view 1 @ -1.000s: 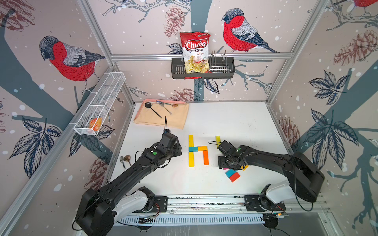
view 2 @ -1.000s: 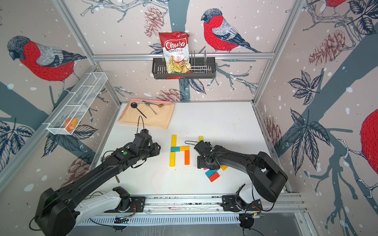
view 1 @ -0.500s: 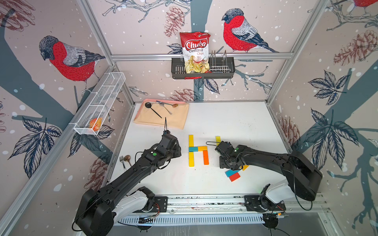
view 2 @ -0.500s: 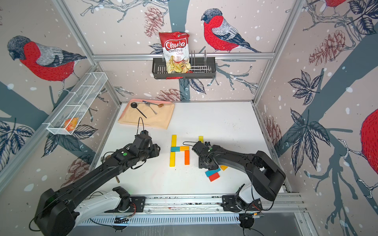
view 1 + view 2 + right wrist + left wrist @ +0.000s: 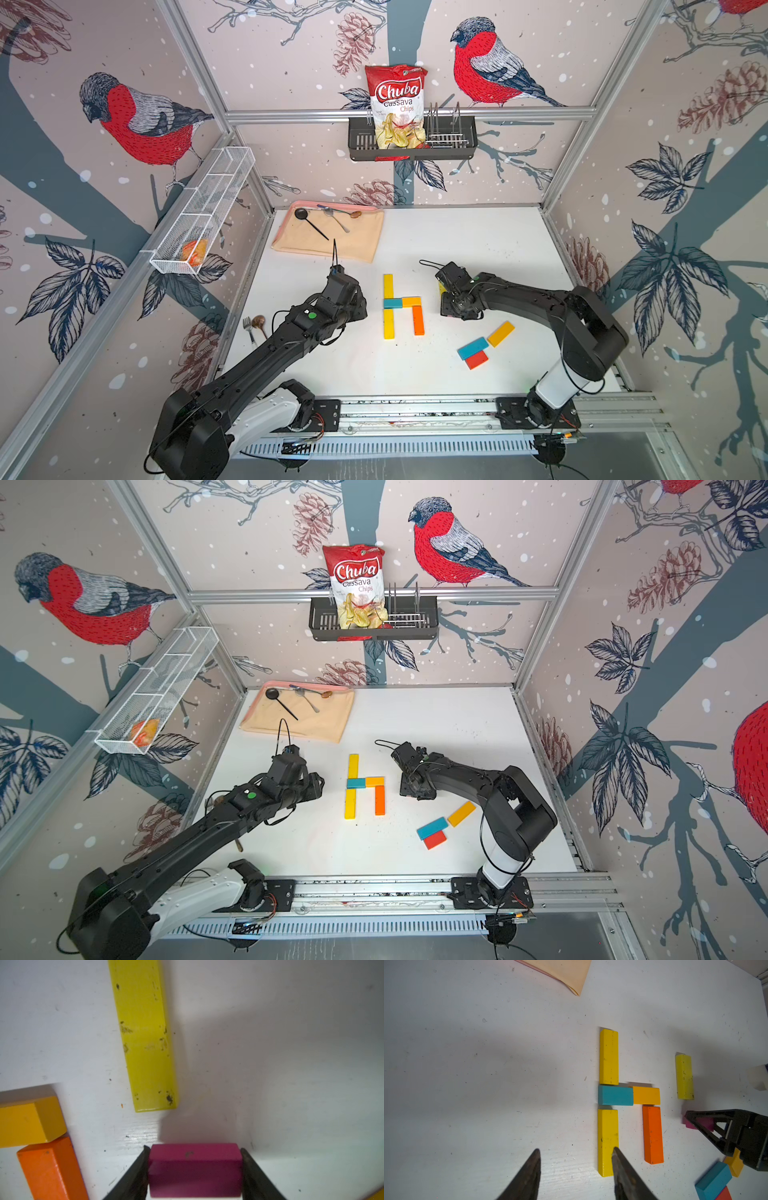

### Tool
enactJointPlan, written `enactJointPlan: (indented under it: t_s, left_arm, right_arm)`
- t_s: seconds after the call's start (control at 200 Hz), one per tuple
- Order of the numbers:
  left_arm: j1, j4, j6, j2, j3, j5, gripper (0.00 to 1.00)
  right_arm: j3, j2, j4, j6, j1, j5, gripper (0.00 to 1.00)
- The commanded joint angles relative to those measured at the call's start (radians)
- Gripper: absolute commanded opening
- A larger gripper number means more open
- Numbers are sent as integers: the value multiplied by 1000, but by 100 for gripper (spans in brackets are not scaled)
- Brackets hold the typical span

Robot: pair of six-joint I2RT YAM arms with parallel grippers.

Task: Assemble the letter h with building blocks
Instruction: Assemble the building block at the center of the board.

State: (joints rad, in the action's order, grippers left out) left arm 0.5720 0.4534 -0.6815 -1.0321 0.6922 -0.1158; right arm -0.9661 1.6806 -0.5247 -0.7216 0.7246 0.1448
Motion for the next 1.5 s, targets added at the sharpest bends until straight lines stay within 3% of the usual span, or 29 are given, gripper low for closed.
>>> enactJointPlan:
  t_s: [0.0, 0.66, 0.83, 1.006, 1.496]
  left_arm:
    - [-3, -24, -4, -3, -1, -13, 54]
    - [-3, -16, -1, -6, 15, -10, 54]
    - [-3, -15, 0, -14, 23, -7, 54]
    - [-3, -15, -1, -19, 25, -5, 54]
    - [-3, -19, 3, -33, 31, -4, 54]
  right_arm:
    - [-18, 22, 7, 19, 1, -12, 50]
    - [-99, 123, -46, 53, -1, 54, 51]
    - [-102, 125, -54, 55, -1, 64, 65]
    - [-97, 114, -58, 57, 2, 67, 71]
    - [-89, 110, -56, 65, -12, 77, 71]
